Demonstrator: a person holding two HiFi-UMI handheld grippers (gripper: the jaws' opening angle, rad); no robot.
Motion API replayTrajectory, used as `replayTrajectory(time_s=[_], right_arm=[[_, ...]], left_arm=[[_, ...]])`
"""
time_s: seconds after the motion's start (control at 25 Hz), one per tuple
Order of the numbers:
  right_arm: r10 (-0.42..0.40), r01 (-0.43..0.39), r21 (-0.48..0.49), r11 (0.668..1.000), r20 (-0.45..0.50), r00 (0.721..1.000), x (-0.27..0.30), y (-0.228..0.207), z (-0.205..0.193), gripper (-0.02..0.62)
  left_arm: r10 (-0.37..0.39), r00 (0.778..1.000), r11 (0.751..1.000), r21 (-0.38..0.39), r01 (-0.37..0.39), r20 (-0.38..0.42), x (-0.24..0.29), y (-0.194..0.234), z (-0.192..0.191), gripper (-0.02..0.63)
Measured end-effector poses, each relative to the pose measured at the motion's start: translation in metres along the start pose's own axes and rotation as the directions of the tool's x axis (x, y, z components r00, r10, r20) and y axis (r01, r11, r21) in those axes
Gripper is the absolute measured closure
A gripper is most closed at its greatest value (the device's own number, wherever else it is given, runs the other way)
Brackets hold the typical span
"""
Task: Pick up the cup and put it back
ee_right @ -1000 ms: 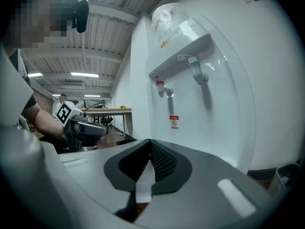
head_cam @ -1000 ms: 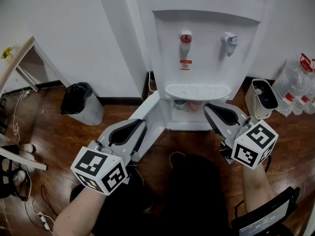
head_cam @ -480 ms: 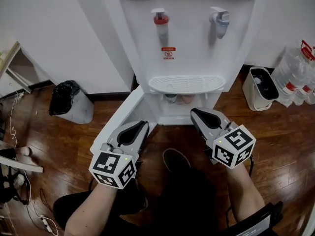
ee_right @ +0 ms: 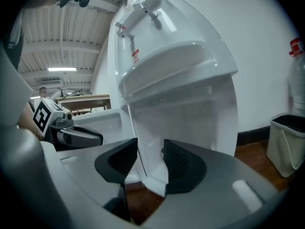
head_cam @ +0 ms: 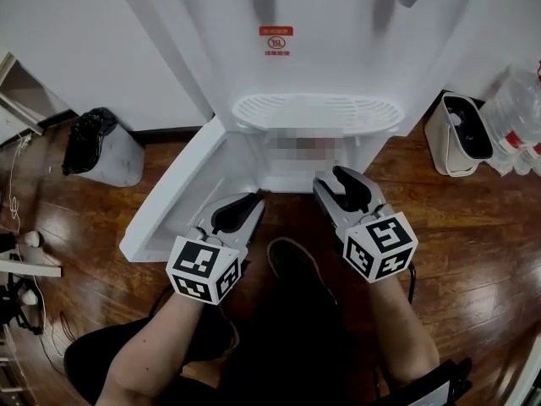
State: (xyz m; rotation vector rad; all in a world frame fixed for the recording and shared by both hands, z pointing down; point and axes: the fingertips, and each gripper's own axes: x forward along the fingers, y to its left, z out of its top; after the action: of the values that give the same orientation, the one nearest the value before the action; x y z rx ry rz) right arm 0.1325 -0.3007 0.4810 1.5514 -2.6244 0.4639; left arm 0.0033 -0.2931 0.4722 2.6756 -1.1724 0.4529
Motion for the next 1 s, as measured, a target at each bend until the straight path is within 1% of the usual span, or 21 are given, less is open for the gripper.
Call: replayTrajectory(time_s=[0.12, 0.2, 0.24, 0.32, 0.4, 0.48, 0.56, 0.64, 0.72, 0.84, 0.92, 1.0], right_arm=[[-0.048, 0.049, -0.037, 0.998, 0.007, 0.999, 0.004, -0.013, -0.022, 0.416], [-0.082, 0.083, -0.064, 0.995, 0.013, 0.997, 0.008, -0.022, -0.035, 0.409], [-0.092, 0.092, -0.06, 0.994, 0.005, 0.996, 0.011, -0.026, -0.043, 0.382], [-0.106, 0.106, -0.033, 0.994, -0.014, 0.994, 0.018, -0.033, -0.059, 0.339], [-0.136, 0.136, -0.011, 0.991, -0.021, 0.99, 0.024, -0.041, -0.072, 0.32], [-0.17, 0.17, 0.011, 0.985, -0.026, 0.985, 0.028, -0.048, -0.082, 0.3], [-0.198, 0.199, 0.02, 0.98, -0.037, 0.979, 0.032, -0.057, -0.091, 0.284], [-0.227, 0.228, 0.031, 0.973, -0.044, 0.973, 0.036, -0.066, -0.098, 0.262], [-0.248, 0.25, 0.055, 0.967, -0.045, 0.968, 0.043, -0.07, -0.104, 0.25], [-0.273, 0.276, 0.072, 0.959, -0.052, 0.961, 0.056, -0.076, -0.112, 0.239], [-0.287, 0.29, 0.088, 0.953, -0.045, 0.957, 0.063, -0.08, -0.113, 0.236], [-0.29, 0.293, 0.106, 0.95, -0.04, 0.956, 0.072, -0.082, -0.113, 0.229]], left_arm=[[-0.03, 0.999, 0.999, -0.018, 0.029, -0.039, 0.016, -0.007, -0.023, 0.386], [-0.03, 0.998, 0.999, -0.03, 0.029, -0.058, 0.026, -0.007, -0.036, 0.385], [-0.026, 0.997, 0.999, -0.039, 0.023, -0.067, 0.03, -0.006, -0.042, 0.385], [-0.019, 0.996, 0.998, -0.058, 0.014, -0.084, 0.037, -0.003, -0.053, 0.385], [-0.031, 0.995, 0.997, -0.07, 0.024, -0.098, 0.043, -0.003, -0.061, 0.372], [-0.044, 0.993, 0.998, -0.054, 0.038, -0.113, 0.047, -0.006, -0.067, 0.339], [-0.031, 0.99, 0.999, -0.04, 0.026, -0.137, 0.053, -0.004, -0.077, 0.337], [-0.012, 0.987, 0.999, -0.047, 0.005, -0.159, 0.058, 0.0, -0.086, 0.337], [-0.004, 0.984, 0.999, -0.05, -0.005, -0.179, 0.059, 0.004, -0.093, 0.337], [-0.019, 0.981, 0.999, -0.054, 0.008, -0.196, 0.059, 0.0, -0.097, 0.337], [-0.031, 0.978, 0.999, -0.038, 0.024, -0.209, 0.06, -0.008, -0.102, 0.337], [-0.025, 0.976, 1.0, -0.018, 0.022, -0.218, 0.059, -0.01, -0.108, 0.337]])
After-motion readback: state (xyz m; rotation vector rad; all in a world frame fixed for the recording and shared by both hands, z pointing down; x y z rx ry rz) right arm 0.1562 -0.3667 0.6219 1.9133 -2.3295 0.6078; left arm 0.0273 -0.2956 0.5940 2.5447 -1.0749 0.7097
